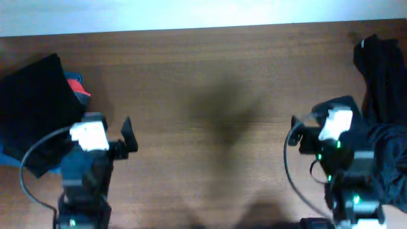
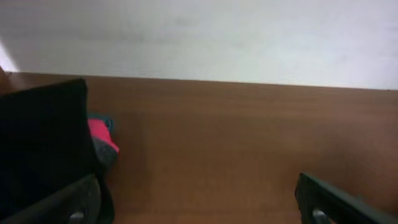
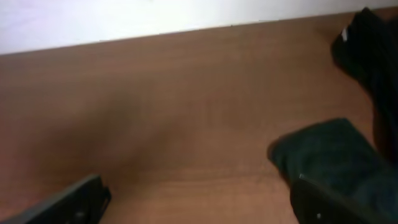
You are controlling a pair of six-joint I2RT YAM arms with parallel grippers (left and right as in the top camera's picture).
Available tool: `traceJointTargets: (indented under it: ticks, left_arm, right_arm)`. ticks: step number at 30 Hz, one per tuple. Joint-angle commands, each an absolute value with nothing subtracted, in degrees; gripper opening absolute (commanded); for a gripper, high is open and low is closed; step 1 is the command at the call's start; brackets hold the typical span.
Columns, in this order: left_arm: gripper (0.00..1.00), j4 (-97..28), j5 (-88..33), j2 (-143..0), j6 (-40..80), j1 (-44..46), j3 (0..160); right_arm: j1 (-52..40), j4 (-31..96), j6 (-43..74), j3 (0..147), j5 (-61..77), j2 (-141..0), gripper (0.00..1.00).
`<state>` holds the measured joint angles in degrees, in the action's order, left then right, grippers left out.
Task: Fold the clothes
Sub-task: 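Reach the right gripper to the black garment pile and grasp a shirt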
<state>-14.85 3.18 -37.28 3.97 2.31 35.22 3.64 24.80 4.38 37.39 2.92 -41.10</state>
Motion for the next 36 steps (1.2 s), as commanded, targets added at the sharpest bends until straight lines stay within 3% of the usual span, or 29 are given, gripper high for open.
traceJointTargets:
  ticks: [1,6,12,16,20,23,29,36]
  left_arm:
    - [0.99,-20.7,2.3,-46.6,4.3,2.6,44.3]
    - [0.99,-27.7,0.4,-53.4,4.3,2.6,51.2]
    - [0.99,-27.8,-3.9,-54.4,4.3,2.6,52.2]
    - [0.99,-27.7,-3.8,-54.4,4.3,2.6,52.2]
    - [0.99,-27.7,-3.7,-54.4,4.3,2.6,52.2]
    - [0.99,-27.6,-3.7,-54.4,4.3,2.6,52.2]
    - [0.99,-27.5,-3.7,-54.4,4.3,2.6,52.2]
    - [0.99,-27.5,-3.7,-54.4,4.3,2.6,52.2]
  right_arm:
    - [3.4,35.8,4.8,50.9,2.3,-52.0,0.99]
    - [3.4,49.8,4.7,65.6,2.3,-63.2,0.98]
    - [5.1,53.1,5.2,70.4,-7.0,-69.3,0.99]
    - [13.8,53.8,6.3,70.4,-8.5,-71.5,0.99]
    - [31.2,58.9,12.8,70.4,-8.2,-76.7,0.99]
    - [37.5,59.8,12.7,70.4,-8.7,-81.4,0.99]
    - [44.0,58.8,13.6,70.4,-9.0,-92.0,0.99]
    - [44.2,54.0,13.6,70.4,-7.9,-98.9,0.87]
